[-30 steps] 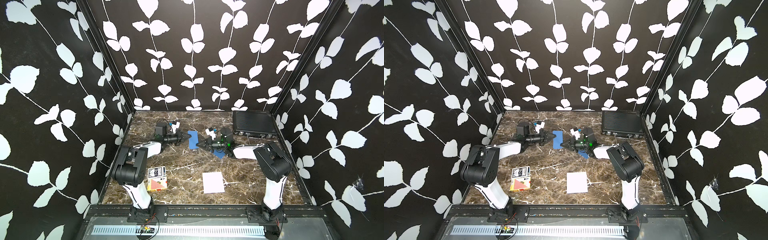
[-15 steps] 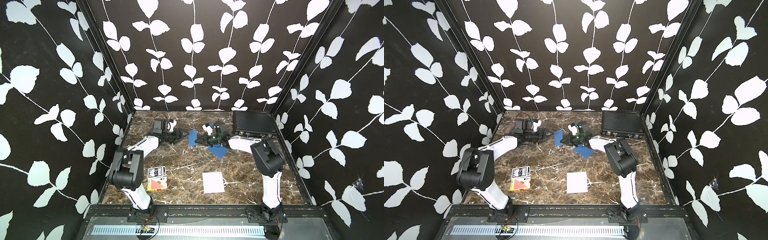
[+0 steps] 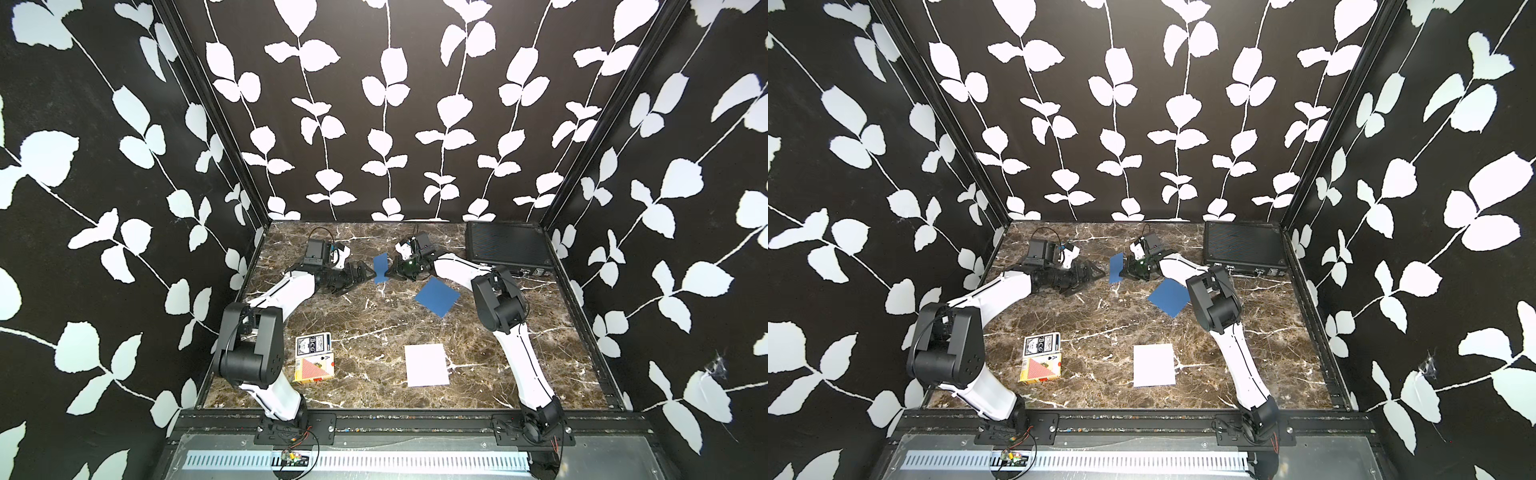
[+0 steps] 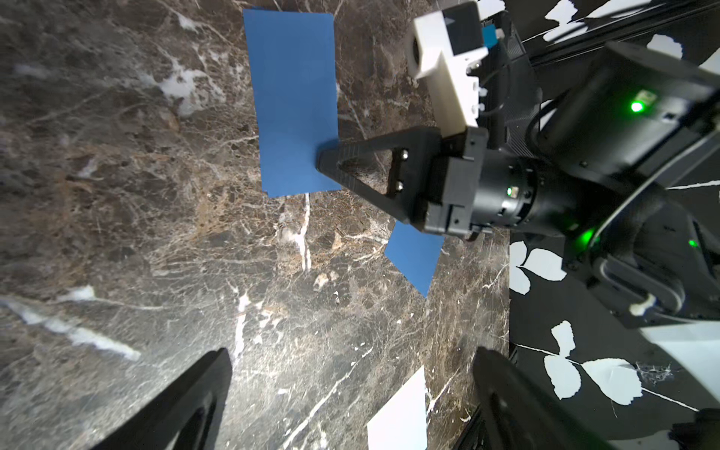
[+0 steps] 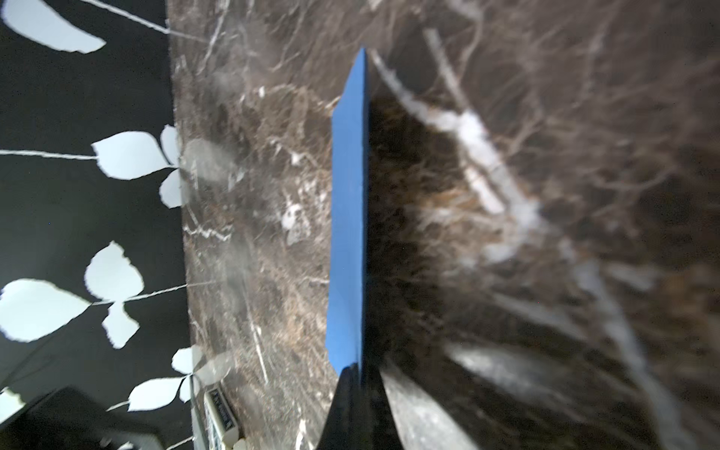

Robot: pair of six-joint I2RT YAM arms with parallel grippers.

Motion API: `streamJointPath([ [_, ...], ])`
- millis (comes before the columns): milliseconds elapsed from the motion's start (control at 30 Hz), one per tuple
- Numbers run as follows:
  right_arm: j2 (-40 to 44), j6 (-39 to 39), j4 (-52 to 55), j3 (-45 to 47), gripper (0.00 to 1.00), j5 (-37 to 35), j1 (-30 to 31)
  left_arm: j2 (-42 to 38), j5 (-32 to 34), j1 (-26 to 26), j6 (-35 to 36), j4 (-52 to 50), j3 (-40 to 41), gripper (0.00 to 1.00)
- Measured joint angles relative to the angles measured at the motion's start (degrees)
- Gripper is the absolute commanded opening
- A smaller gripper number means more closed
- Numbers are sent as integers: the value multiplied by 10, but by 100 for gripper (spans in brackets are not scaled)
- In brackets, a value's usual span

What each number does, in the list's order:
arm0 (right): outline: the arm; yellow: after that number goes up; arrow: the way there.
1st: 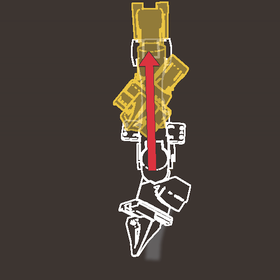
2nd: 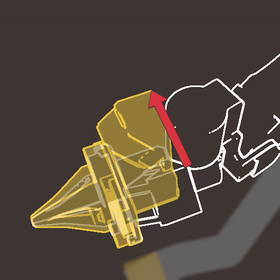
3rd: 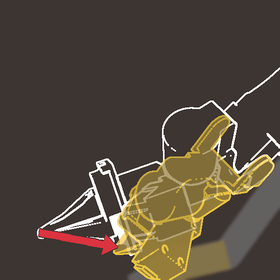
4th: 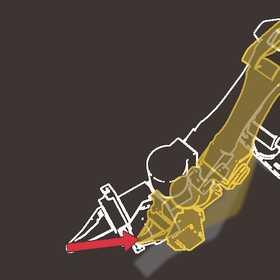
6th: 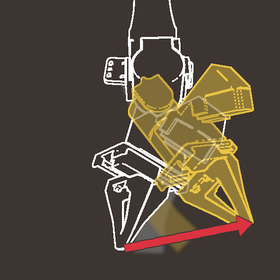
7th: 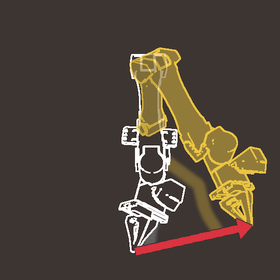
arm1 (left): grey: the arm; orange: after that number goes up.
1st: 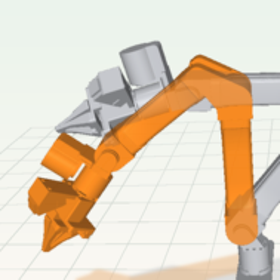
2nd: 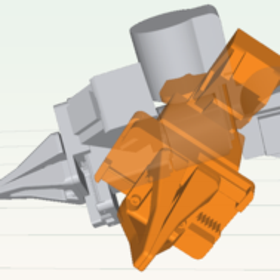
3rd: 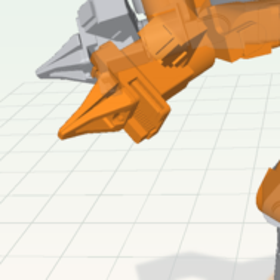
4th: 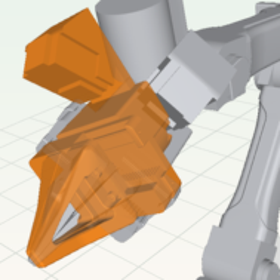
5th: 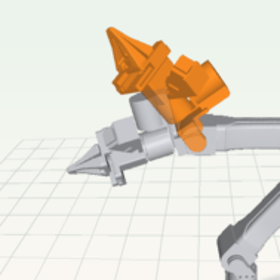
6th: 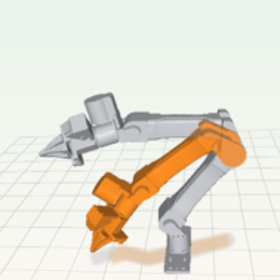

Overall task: Fold the square paper along the opposite sides
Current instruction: Place the paper at the center of the board.

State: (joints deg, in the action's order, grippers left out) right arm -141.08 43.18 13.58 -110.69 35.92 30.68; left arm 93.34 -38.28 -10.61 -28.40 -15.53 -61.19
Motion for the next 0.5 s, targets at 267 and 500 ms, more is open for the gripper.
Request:
streamJointPath([
  [267, -6, -24, 74, -50, 22, -50, 1, -16, 2, 0, -1, 2, 3, 99],
  [500, -6, -45, 128, -69, 26, -86, 3, -16, 2, 0, -3, 3, 3, 99],
])
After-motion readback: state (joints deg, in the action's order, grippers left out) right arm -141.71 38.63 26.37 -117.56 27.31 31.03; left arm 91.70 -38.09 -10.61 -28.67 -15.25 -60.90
